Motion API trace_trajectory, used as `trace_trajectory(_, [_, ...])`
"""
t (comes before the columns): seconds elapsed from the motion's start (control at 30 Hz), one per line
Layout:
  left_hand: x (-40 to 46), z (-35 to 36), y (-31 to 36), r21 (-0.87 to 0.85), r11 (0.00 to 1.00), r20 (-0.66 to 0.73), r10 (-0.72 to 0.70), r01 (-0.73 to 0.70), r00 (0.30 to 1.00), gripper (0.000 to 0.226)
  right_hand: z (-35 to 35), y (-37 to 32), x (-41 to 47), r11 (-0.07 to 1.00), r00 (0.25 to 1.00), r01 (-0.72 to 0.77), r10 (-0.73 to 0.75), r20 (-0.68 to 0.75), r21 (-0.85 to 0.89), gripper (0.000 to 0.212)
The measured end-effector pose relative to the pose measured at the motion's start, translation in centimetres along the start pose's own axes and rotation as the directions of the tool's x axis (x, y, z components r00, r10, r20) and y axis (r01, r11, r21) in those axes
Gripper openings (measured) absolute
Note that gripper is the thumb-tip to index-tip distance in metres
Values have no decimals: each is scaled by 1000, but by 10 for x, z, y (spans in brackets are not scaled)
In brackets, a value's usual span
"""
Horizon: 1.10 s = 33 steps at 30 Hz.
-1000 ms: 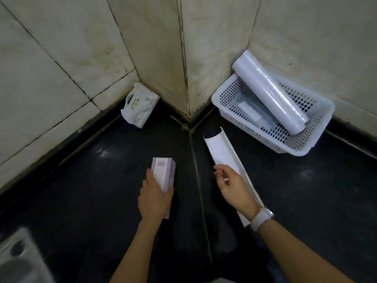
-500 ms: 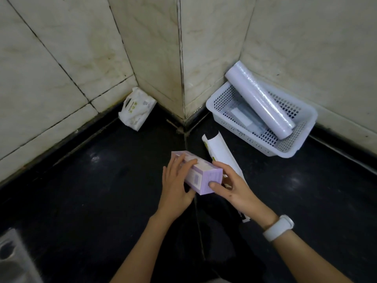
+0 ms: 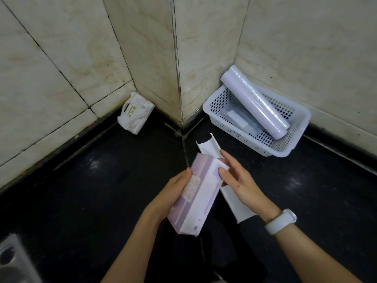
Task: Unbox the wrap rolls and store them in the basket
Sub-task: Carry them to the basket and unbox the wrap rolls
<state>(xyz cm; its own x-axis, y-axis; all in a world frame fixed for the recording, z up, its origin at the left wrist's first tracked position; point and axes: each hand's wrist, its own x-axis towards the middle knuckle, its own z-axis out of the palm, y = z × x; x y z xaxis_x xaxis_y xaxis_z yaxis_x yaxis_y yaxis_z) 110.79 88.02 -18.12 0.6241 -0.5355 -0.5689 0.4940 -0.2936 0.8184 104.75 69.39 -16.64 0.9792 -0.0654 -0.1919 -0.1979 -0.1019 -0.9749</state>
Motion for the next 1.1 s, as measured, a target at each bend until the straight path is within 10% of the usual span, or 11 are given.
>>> trace_trajectory(0.2, [-2,3,-1,210,977,112,-48,24,992,27,-8,1,3,973,964,-114,157,212,-201,45])
trace_trajectory(0.5, [0,19,-14,624,754,90,193,-206,977,76,5,16,4,939,942,-335,333,-33,-76,34])
trace_trajectory(0.7, [0,16,-23,602,779,28,200,-176,979,70,1,6,0,912,964,-146,218,151,-383,18])
trace_trajectory(1.1, [2,23,-18,627,729,104,271,-275,957,69,-2,-7,3,767,954,-118,264,142,-631,70])
